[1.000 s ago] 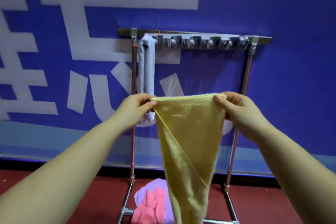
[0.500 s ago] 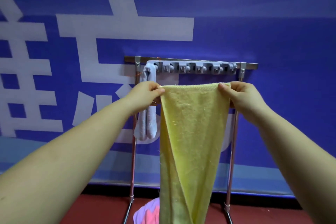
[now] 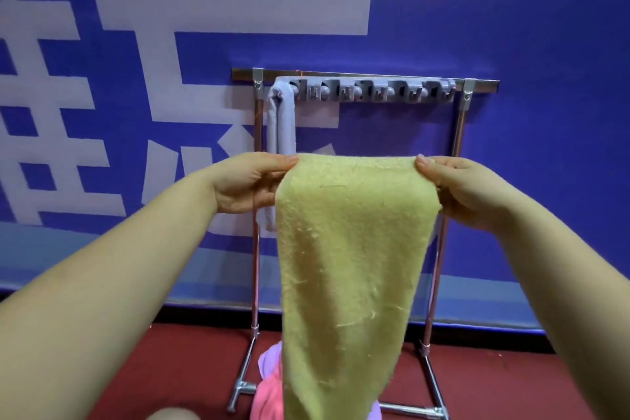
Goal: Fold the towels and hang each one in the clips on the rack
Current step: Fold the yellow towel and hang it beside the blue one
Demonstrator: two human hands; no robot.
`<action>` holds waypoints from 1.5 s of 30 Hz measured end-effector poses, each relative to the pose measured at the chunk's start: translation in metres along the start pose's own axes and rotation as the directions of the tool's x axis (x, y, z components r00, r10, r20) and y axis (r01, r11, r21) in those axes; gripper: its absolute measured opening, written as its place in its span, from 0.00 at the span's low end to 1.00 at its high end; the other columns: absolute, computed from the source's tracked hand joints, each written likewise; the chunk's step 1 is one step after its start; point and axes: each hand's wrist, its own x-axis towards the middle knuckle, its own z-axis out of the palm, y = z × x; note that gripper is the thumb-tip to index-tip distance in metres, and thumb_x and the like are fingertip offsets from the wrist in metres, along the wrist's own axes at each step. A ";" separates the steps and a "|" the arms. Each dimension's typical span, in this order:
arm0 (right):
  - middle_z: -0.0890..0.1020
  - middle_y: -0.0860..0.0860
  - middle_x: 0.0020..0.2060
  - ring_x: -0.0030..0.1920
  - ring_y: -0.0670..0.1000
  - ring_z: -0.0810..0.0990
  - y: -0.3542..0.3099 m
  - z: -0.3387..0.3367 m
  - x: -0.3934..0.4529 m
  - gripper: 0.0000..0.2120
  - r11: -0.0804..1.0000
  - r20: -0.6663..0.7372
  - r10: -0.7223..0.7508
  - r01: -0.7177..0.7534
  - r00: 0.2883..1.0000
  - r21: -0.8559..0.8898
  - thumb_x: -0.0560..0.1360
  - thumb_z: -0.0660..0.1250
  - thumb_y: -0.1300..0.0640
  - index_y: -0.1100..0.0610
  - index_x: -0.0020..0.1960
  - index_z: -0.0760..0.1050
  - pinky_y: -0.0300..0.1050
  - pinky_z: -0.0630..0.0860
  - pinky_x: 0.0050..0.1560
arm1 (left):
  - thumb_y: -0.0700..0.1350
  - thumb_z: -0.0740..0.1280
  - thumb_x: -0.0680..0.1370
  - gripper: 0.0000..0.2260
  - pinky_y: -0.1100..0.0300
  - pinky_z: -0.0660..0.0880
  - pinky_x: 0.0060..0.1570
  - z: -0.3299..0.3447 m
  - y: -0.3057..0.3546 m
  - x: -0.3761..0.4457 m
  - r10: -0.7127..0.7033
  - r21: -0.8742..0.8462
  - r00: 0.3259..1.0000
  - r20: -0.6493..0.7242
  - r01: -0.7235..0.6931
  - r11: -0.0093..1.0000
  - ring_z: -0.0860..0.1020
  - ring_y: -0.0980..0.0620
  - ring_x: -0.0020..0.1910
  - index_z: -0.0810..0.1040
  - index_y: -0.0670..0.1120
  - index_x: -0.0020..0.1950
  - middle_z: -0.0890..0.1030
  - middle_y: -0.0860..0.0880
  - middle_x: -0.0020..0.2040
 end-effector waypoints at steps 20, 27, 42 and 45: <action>0.72 0.55 0.29 0.28 0.48 0.69 0.205 0.026 -0.034 0.18 0.919 -0.378 0.162 -0.279 0.911 -0.279 0.76 0.66 0.54 0.70 0.39 0.74 0.34 0.67 0.23 | 0.40 0.64 0.78 0.08 0.65 0.79 0.36 0.004 -0.213 0.018 -0.239 -0.044 0.910 -0.338 0.238 0.970 0.81 0.56 0.34 0.78 0.38 0.52 0.81 0.44 0.41; 0.73 0.56 0.30 0.28 0.49 0.72 0.262 0.043 -0.055 0.12 0.852 -0.383 0.516 -0.505 0.766 0.137 0.72 0.72 0.57 0.59 0.35 0.71 0.39 0.74 0.29 | 0.39 0.64 0.77 0.04 0.68 0.75 0.25 0.019 -0.265 0.006 -0.558 -0.485 0.760 -0.335 0.368 0.793 0.79 0.57 0.24 0.78 0.41 0.46 0.82 0.48 0.29; 0.86 0.48 0.38 0.40 0.44 0.83 0.242 0.142 -0.080 0.08 0.944 -0.447 0.330 -0.276 0.832 0.183 0.72 0.70 0.63 0.51 0.41 0.83 0.46 0.80 0.50 | 0.34 0.68 0.74 0.12 0.69 0.77 0.33 0.098 -0.274 -0.017 -0.128 -0.162 0.770 -0.625 0.032 0.986 0.80 0.62 0.29 0.80 0.50 0.37 0.82 0.57 0.28; 0.86 0.45 0.39 0.42 0.42 0.83 0.234 0.144 -0.082 0.17 0.944 -0.368 0.315 -0.251 0.875 0.213 0.74 0.67 0.65 0.45 0.37 0.84 0.38 0.79 0.47 | 0.33 0.68 0.74 0.10 0.69 0.77 0.36 0.096 -0.274 -0.022 -0.105 -0.153 0.787 -0.608 0.013 0.988 0.81 0.60 0.31 0.81 0.48 0.39 0.84 0.55 0.30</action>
